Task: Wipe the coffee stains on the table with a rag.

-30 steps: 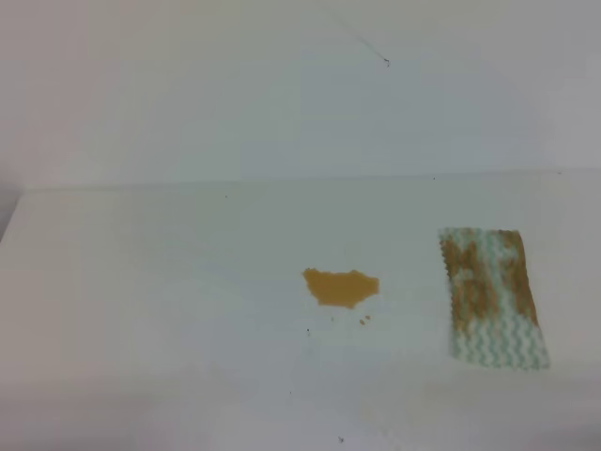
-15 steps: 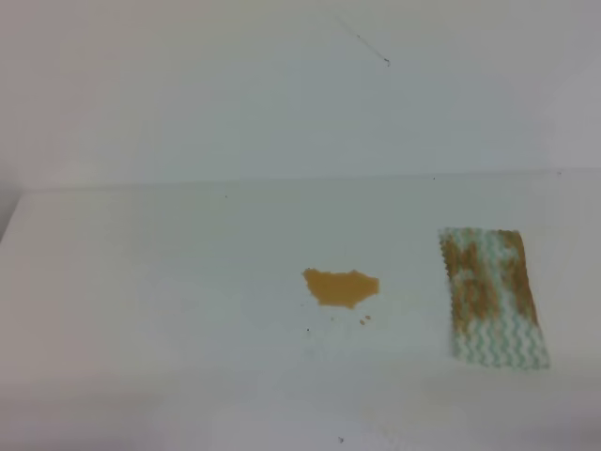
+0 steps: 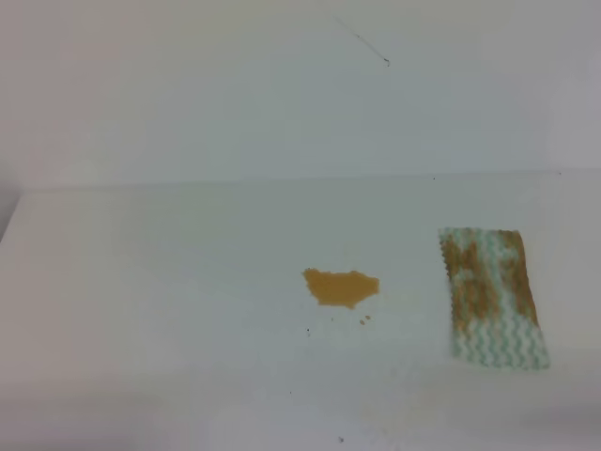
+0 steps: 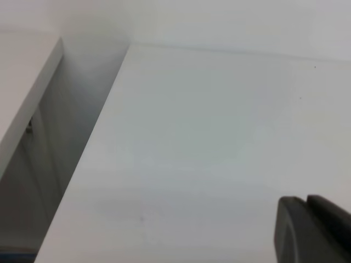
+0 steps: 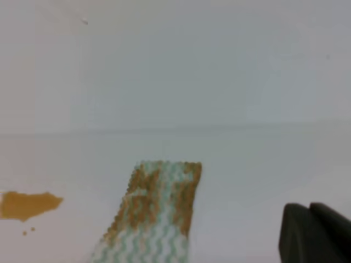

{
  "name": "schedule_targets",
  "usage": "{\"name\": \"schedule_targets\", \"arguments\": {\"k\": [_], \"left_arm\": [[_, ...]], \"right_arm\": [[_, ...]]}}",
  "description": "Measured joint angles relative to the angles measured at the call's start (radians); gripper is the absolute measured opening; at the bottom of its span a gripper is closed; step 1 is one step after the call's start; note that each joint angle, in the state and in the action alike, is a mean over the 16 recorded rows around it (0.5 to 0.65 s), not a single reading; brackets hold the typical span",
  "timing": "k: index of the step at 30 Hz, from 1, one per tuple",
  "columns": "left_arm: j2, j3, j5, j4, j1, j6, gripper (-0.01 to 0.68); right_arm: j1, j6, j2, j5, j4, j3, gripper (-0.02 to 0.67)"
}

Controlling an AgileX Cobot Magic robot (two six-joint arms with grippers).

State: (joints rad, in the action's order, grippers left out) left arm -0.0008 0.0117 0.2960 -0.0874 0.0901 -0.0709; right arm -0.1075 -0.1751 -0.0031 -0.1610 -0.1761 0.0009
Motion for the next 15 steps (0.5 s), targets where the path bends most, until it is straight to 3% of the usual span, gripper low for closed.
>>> {"name": "schedule_targets", "arguments": {"k": [15], "left_arm": [[-0.002,0.002,0.002,0.000,0.000,0.000,0.001]], "right_arm": [[0.000,-0.240,0.001,0.269,0.097,-0.001,-0.003]]}}
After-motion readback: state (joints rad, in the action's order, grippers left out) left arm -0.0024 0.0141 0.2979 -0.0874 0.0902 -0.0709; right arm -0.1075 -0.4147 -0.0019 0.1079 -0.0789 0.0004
